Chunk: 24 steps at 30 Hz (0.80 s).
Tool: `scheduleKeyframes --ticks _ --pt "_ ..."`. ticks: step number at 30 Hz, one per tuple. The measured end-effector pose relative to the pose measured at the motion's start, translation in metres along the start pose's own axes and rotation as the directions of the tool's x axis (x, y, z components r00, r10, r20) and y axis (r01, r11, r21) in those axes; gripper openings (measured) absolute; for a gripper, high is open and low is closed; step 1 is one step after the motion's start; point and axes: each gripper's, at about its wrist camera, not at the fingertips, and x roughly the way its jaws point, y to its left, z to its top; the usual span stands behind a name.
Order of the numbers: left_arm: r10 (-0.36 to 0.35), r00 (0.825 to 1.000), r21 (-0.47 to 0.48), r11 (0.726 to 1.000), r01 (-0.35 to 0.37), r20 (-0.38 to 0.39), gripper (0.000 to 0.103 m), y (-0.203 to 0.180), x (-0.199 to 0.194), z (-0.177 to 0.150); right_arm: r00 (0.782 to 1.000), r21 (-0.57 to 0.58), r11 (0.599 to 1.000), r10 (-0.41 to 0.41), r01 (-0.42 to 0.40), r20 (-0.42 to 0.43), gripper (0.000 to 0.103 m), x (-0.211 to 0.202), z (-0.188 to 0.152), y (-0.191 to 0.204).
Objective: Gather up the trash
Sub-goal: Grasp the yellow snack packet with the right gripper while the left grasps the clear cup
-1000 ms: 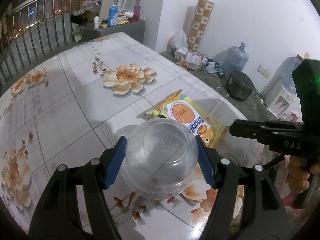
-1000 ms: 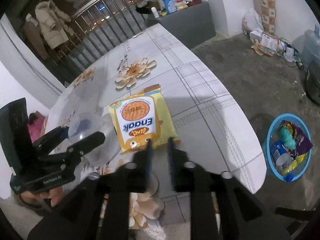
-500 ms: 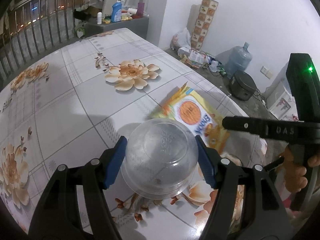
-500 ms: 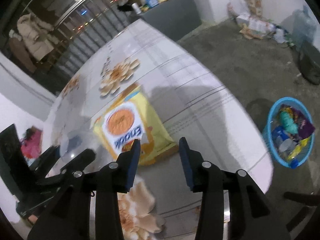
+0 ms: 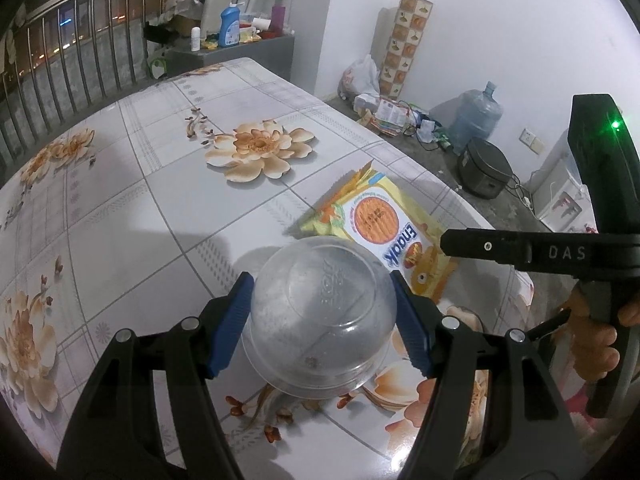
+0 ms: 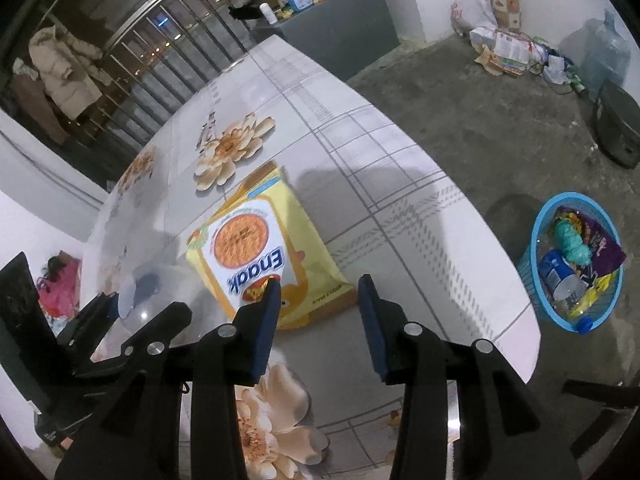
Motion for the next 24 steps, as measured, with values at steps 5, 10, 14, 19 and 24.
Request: scheduleKeyframes --ticks 5,10,14,19,24 --pt "0.0 1.0 -0.002 1.0 0.0 0.002 0.064 0.0 0.0 0.0 0.999 -0.013 1.0 -0.025 0.025 0.026 0.04 -0.004 0.003 0.0" --pt "0.002 1.0 -0.006 1.0 -0.002 0.011 0.064 -0.001 -0.006 0.002 0.999 -0.026 0.999 -0.033 0.034 0.033 0.04 -0.003 0.007 0.001" --pt "-0.002 0.999 -0.009 1.0 0.003 0.037 0.064 -0.001 -0.019 0.004 0.999 -0.032 0.999 -0.035 0.036 0.029 0.04 0.0 0.008 0.002" --pt "-0.07 0.993 -0.044 0.996 0.074 0.095 0.064 0.007 -0.041 0.015 0.999 -0.031 0.999 -0.043 0.044 0.03 0.04 -0.001 0.007 0.003" --pt "-0.079 0.991 -0.015 0.997 0.081 0.104 0.064 0.003 -0.034 0.028 0.999 0.003 1.0 -0.031 0.031 0.032 0.04 -0.006 0.004 -0.002"
